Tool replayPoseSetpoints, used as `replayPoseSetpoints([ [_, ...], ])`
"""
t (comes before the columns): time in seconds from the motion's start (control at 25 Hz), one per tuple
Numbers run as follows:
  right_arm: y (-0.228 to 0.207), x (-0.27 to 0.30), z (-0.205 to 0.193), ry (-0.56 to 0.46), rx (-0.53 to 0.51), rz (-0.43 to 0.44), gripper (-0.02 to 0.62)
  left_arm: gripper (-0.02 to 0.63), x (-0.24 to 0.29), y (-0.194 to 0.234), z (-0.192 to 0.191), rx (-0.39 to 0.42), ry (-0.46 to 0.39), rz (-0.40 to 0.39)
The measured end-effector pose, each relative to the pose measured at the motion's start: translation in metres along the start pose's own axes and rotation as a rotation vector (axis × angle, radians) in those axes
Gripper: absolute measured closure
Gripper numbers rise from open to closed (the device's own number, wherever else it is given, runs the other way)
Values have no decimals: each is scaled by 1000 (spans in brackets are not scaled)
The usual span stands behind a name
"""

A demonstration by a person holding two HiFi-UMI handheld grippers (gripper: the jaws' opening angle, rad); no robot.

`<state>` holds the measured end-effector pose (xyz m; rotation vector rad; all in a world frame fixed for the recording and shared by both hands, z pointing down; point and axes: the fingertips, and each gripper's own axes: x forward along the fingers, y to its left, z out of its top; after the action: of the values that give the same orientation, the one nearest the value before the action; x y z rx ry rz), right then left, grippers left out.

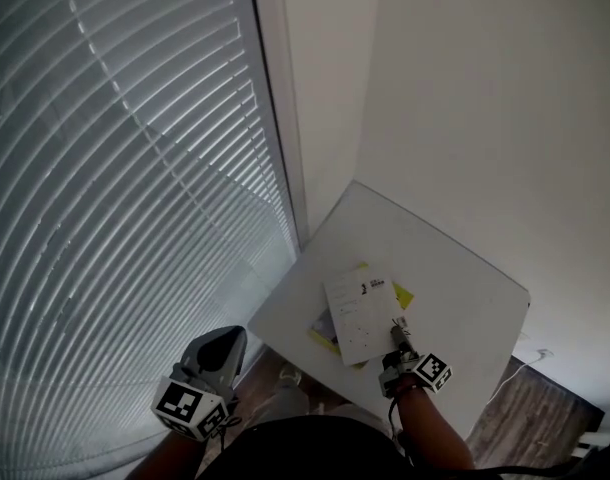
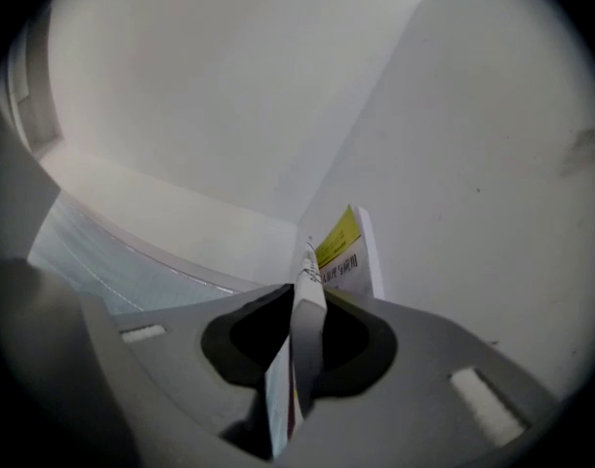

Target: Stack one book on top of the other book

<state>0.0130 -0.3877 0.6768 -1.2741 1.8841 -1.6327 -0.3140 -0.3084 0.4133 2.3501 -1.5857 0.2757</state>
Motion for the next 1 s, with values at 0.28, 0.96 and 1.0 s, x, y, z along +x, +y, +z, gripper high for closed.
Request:
replayPoseSetpoints([
  [0.28,-11,2,-3,91,-167,-129,494,600,10,-6,1,-1,-1,-16],
  [0.96,-59,-23,-4,185,-304,-444,262,600,32,-14,1,-7,15,-57],
  [1.0,-58,-26,-1,169,-313,-448,262,600,34,-16,0,-8,16,-63],
])
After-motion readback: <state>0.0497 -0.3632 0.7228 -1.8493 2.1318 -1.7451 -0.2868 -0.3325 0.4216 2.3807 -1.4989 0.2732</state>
